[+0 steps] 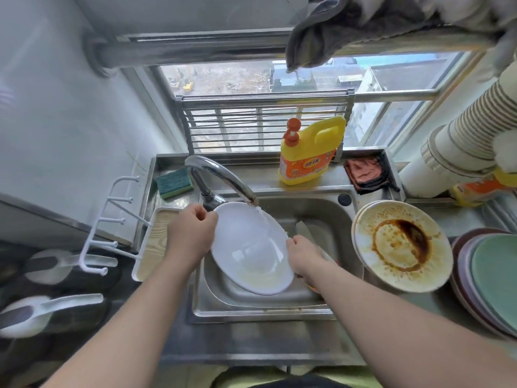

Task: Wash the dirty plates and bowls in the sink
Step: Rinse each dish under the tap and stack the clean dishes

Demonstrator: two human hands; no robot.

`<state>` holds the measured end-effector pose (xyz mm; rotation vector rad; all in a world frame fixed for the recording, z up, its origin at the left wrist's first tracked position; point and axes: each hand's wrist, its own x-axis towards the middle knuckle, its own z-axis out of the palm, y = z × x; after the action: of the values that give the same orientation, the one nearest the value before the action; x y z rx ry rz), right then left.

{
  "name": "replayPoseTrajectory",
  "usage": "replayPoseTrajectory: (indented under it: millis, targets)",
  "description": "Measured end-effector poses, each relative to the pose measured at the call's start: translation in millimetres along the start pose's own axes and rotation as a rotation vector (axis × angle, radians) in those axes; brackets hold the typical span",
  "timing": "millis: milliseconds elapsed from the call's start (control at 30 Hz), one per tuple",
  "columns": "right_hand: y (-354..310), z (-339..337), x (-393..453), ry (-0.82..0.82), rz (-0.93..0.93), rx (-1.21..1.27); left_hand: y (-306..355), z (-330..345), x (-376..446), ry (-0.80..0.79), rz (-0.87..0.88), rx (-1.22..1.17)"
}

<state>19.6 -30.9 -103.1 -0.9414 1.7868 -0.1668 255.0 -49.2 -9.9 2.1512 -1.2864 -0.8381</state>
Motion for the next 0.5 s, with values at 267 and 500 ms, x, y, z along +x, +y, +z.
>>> replayPoseTrajectory:
  millis: [267,500]
  targets:
    - [-29.7,7.4,9.2,0.090,-0.119,0.086,-19.2,-14.4,-10.7,0.104,0.053,-0.003]
    - [-44.0,-11.9,11.9,0.159,-0.259,0.002,-42.0,4.1,-6.3,0.175,-0.019,-0.070]
